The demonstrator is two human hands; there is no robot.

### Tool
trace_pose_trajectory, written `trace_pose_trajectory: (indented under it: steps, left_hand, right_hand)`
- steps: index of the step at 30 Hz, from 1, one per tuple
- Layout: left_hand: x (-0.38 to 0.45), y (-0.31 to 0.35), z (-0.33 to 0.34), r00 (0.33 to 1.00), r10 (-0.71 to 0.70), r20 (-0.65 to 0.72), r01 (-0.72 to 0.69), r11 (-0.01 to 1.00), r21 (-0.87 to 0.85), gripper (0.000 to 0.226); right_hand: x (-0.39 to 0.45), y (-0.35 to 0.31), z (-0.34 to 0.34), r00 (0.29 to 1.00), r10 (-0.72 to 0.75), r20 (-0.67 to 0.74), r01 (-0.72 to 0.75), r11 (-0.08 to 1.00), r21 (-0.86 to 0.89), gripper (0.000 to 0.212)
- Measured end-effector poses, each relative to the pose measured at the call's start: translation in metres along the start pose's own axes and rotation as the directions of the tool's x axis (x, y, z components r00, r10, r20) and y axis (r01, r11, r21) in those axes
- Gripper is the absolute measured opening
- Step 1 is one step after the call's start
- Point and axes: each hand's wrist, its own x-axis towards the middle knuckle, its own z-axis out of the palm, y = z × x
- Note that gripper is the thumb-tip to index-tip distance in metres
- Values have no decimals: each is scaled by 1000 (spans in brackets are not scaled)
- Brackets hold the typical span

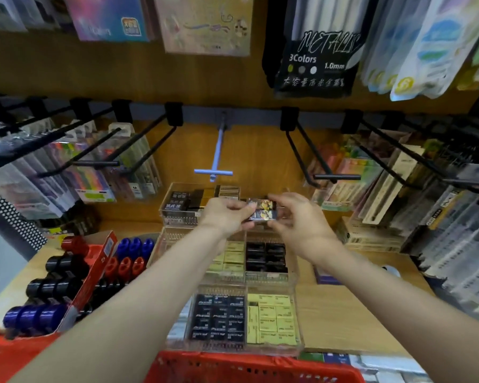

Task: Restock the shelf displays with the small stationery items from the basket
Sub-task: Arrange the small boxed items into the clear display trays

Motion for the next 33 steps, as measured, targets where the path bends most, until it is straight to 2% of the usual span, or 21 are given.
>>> trace_pose_trajectory:
  steps: [2, 3, 5, 7, 11, 13, 15, 17, 21, 22, 24, 27, 29, 31, 33]
  left_hand:
    - [21, 7, 11, 998, 40, -51, -34, 994, 103, 25]
    - [30, 10, 16, 994, 71, -82, -52, 974, 219, 28]
    - [44, 16, 24, 986, 126, -111, -52, 856, 514, 32]
    - [52, 18, 34, 984, 148, -103, -34, 712, 701, 37]
    - [61, 16, 54, 986, 166, -13, -61, 431, 900, 45]
    - [62, 18, 63, 992, 102, 72, -98, 283, 954, 47]
    - [61, 18, 67, 994, 42, 104, -111, 204, 973, 44]
    - [61, 17, 67, 995, 41, 90, -96, 198, 976, 38]
    - [56, 12, 64, 989, 140, 51, -87, 262, 961, 22]
    - [56, 10, 62, 984, 159, 74, -115, 261, 958, 18]
    - [52, 10, 55, 975, 155, 158, -198, 291, 936, 26]
    - [44, 10, 41, 959, 98, 267, -283, 406, 869, 33]
    - [44, 10, 33, 942, 73, 326, -325, 435, 840, 39]
    - [45, 9, 29, 917, 50, 396, -386, 363, 848, 47]
    - [45, 5, 26, 882, 79, 464, -470, 216, 856, 54]
  right_hand:
    - [4, 9, 4, 997, 79, -17, -79, 997, -11, 63]
    - [3, 15, 5, 995, 96, -31, -97, 995, -20, 61]
    - [-7, 28, 8, 994, 91, -55, -92, 996, -21, 52]
    - [-20, 42, 8, 995, 82, -60, -83, 996, -18, 43]
    - [-32, 62, 8, 987, 112, -117, -109, 993, 35, 35]
    - [-33, 66, 7, 982, 119, -144, -113, 992, 52, 34]
    - [-33, 68, 6, 979, 126, -158, -117, 991, 68, 34]
    - [-34, 69, 7, 976, 139, -167, -128, 989, 80, 34]
    - [-29, 66, 1, 972, 178, -151, -166, 982, 91, 37]
    - [-27, 64, -1, 974, 192, -121, -182, 979, 88, 41]
    - [-23, 61, -2, 978, 207, -26, -206, 978, 42, 50]
    - [-17, 56, 4, 972, 199, 125, -195, 980, -43, 64]
    - [-15, 52, 10, 967, 201, 156, -196, 979, -51, 67]
    - [-14, 52, 14, 971, 203, 131, -195, 978, -70, 67]
    - [-14, 54, 15, 973, 199, 118, -189, 977, -95, 67]
